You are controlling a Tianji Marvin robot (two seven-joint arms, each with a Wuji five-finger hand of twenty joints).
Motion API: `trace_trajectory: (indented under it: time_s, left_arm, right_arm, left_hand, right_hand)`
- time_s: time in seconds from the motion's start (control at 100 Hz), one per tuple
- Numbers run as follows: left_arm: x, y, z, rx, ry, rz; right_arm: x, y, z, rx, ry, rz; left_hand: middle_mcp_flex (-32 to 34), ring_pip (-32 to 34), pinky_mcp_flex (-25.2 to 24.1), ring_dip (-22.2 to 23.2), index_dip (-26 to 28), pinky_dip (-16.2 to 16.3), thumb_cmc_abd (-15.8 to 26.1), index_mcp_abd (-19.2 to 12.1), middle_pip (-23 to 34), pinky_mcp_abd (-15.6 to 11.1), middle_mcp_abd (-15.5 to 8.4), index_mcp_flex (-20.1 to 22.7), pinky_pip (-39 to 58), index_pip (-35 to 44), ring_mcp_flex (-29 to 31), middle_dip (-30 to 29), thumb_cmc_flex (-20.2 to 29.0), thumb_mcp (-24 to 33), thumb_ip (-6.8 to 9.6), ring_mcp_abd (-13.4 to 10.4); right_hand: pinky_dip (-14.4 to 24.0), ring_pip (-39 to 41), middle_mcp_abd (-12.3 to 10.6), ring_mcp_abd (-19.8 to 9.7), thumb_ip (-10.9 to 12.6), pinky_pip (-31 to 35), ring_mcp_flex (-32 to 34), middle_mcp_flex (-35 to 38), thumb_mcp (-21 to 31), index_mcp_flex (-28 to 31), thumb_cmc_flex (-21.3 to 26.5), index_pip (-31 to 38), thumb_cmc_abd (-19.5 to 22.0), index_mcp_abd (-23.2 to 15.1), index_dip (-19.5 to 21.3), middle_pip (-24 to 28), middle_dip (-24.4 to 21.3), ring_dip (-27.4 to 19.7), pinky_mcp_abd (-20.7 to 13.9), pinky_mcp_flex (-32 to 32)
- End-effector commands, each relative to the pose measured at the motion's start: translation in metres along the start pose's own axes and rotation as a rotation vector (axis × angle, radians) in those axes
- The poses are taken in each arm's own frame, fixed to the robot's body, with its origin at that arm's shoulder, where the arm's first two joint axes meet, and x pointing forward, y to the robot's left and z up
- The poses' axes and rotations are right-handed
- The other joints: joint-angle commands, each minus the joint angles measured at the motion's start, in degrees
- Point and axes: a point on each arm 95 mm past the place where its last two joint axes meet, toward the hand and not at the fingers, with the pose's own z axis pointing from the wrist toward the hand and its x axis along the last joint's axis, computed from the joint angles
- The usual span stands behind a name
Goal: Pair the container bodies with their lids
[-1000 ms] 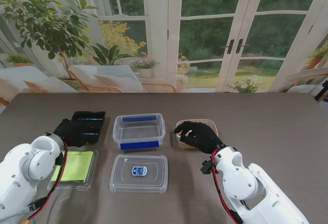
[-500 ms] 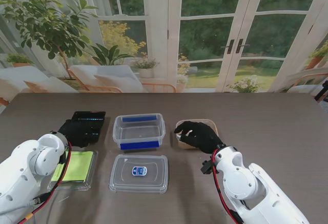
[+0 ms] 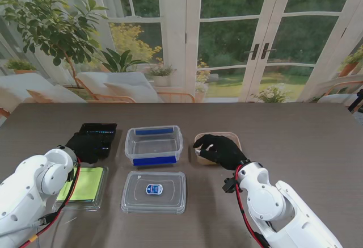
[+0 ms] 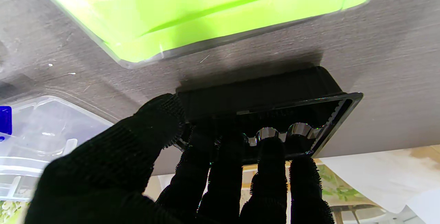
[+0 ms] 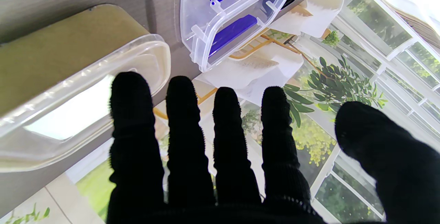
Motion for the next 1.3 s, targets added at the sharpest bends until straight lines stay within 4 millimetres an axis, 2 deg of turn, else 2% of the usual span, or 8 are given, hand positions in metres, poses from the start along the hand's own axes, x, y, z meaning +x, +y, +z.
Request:
trace_trajectory:
  time_s: [0.0, 0.27, 0.4, 0.44, 0.55, 0.63, 0.88, 1.29]
  left_arm:
    - [0.001, 0.002, 0.001, -0.012, 0.006, 0.008]
    - [0.003, 0.005, 0.004, 0.015, 0.027, 0.018]
    - [0.004, 0.006, 0.005, 0.016, 0.033, 0.025]
    - [0.005, 0.006, 0.004, 0.016, 0.035, 0.025]
    - [0.005, 0.006, 0.004, 0.022, 0.039, 0.027]
    - [0.005, 0.006, 0.005, 0.028, 0.041, 0.032]
    - [0.007, 0.007, 0.007, 0.042, 0.052, 0.021]
    - [0.016, 0.006, 0.006, 0.047, 0.098, 0.039]
  right_arm:
    - [0.0, -0.004, -0.001, 0.02, 0.001, 0.004]
    - [-0.001, -0.005, 0.0, 0.018, -0.002, 0.014]
    - [-0.001, -0.005, 0.001, 0.018, -0.002, 0.019]
    - [-0.001, -0.005, 0.001, 0.018, -0.002, 0.02]
    - [-0.001, -0.006, 0.001, 0.019, -0.003, 0.023]
    - [-0.002, -0.006, 0.001, 0.019, -0.003, 0.026]
    - [-0.002, -0.007, 0.002, 0.02, -0.004, 0.036]
    - [-0.003, -0.008, 0.002, 0.024, -0.007, 0.045]
  left_hand:
    - [1.7, 1.4, 0.6, 0.7, 0.6, -0.2, -2.6, -0.5, 0.6, -1.1, 0.0, 0.8, 2.0, 1.1, 2.0, 0.9, 0.7, 2.3, -2.62, -0.7]
    - [8.1, 12.2, 4.7, 7.6, 4.3, 1.4, -3.9, -1.4, 6.5, -1.0, 0.8, 5.4, 14.3, 10.0, 9.7, 7.7, 2.7, 4.6, -2.67, -0.6]
    - [10.7, 16.0, 6.4, 10.1, 6.1, 2.1, -6.1, -2.9, 9.0, -1.1, 0.5, 6.5, 17.0, 15.9, 12.0, 11.0, 6.3, 2.2, -6.63, -0.2]
    - [11.1, 16.6, 6.6, 10.5, 6.2, 2.2, -6.5, -3.1, 9.5, -1.1, 0.6, 6.7, 17.4, 17.1, 12.4, 11.8, 7.1, 1.8, -6.81, 0.0]
    - [13.2, 18.5, 7.6, 11.6, 5.3, 2.7, -7.3, -3.4, 8.9, -1.5, 0.6, 6.9, 18.6, 20.5, 13.6, 21.7, 9.6, 0.9, -7.13, 0.2]
    - [14.6, 19.1, 8.2, 11.9, 5.1, 2.8, -7.7, -3.6, 7.7, -1.5, 0.5, 7.2, 19.1, 21.8, 14.3, 24.3, 10.7, 0.8, -7.08, 0.2]
    - [16.6, 20.8, 9.0, 12.8, 4.9, 3.3, -7.7, -3.6, 6.9, -1.6, 0.8, 7.2, 20.2, 24.3, 15.2, 27.8, 12.4, -0.4, -7.02, 0.7]
    - [17.3, 21.0, 9.4, 12.9, 4.7, 3.4, -7.3, -3.5, 6.7, -1.8, 0.8, 7.4, 20.3, 24.9, 15.8, 28.6, 12.5, -0.6, -6.97, 0.7]
  right_hand:
    - [0.0, -0.4, -1.0, -0.8, 1.4, 0.2, -1.5, -0.1, -0.2, 0.4, -1.9, 0.2, -0.1, -0.8, 0.2, -0.5, -0.8, -0.8, -1.0, -26.6]
    - [0.2, -0.4, -0.9, -0.7, 1.4, 0.6, -1.4, 0.0, -0.3, 0.5, -2.0, 0.2, 0.2, -0.7, 0.2, -0.5, -0.8, -0.8, -0.9, -26.5]
    - [0.2, -0.4, -0.8, -0.7, 1.4, 0.7, -1.4, 0.1, -0.3, 0.5, -2.1, 0.2, 0.3, -0.6, 0.2, -0.5, -0.8, -0.8, -0.8, -26.5]
    - [0.2, -0.4, -0.8, -0.7, 1.4, 0.7, -1.4, 0.1, -0.3, 0.5, -2.1, 0.2, 0.4, -0.7, 0.2, -0.5, -0.8, -0.8, -0.9, -26.5]
    - [0.2, -0.4, -0.7, -0.6, 1.4, 0.7, -1.4, 0.2, -0.4, 0.5, -2.1, 0.2, 0.5, -0.5, 0.2, -0.6, -0.8, -0.8, -0.9, -26.5]
    - [0.2, -0.3, -0.7, -0.5, 1.4, 0.7, -1.3, 0.3, -0.4, 0.5, -2.1, 0.3, 0.5, -0.5, 0.2, -0.5, -0.8, -0.8, -0.8, -26.5]
    - [0.2, -0.3, -0.5, -0.5, 1.5, 0.7, -1.2, 0.4, -0.4, 0.5, -2.2, 0.2, 0.9, -0.3, 0.2, -0.5, -0.8, -0.8, -0.8, -26.5]
    - [0.2, -0.3, -0.4, -0.3, 1.4, 0.8, -1.0, 0.7, -0.6, 0.6, -2.3, 0.2, 1.3, -0.1, 0.1, -0.6, -0.8, -0.7, -0.7, -26.5]
